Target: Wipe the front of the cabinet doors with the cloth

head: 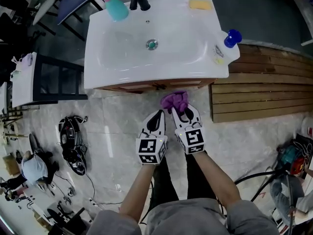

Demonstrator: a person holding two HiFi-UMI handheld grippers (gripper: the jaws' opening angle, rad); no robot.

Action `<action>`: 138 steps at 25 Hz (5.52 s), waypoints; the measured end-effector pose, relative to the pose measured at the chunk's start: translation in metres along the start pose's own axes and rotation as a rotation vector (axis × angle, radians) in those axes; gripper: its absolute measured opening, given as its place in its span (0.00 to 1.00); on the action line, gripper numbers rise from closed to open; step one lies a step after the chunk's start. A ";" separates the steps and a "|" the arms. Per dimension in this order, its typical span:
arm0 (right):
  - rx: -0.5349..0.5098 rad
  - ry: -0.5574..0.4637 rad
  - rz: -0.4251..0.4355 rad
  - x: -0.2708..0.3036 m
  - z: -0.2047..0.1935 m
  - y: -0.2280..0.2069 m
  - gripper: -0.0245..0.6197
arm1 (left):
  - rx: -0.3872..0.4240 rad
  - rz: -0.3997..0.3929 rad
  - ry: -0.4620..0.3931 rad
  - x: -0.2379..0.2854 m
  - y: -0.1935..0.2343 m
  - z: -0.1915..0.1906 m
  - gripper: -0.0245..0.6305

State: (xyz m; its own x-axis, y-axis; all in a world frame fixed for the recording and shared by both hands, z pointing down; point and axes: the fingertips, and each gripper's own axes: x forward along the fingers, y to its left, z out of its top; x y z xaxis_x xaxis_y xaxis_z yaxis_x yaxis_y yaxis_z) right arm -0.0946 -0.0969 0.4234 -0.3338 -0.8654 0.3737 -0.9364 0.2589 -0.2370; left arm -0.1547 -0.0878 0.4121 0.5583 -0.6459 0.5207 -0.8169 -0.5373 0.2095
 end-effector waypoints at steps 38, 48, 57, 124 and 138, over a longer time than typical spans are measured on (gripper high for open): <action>-0.026 0.013 -0.105 0.120 -0.063 -0.001 0.19 | -0.021 -0.024 0.125 0.035 0.086 -0.083 0.05; -0.029 -0.002 -0.122 0.122 -0.061 -0.005 0.18 | -0.021 -0.018 0.132 0.036 0.089 -0.087 0.05; -0.009 -0.005 -0.140 0.113 -0.062 -0.020 0.18 | -0.016 -0.026 0.148 0.038 0.075 -0.094 0.05; 0.028 -0.019 -0.305 0.021 -0.067 -0.176 0.18 | 0.030 -0.118 0.201 0.086 -0.049 -0.113 0.05; 0.043 -0.016 -0.374 0.001 -0.073 -0.198 0.18 | 0.027 -0.128 0.209 0.080 -0.054 -0.118 0.05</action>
State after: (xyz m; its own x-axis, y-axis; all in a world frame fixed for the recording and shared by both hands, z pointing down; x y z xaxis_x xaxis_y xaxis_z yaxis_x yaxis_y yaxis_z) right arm 0.0826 -0.1174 0.5358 0.0321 -0.9033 0.4278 -0.9878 -0.0939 -0.1243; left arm -0.0824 -0.0465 0.5400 0.6126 -0.4473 0.6517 -0.7360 -0.6234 0.2639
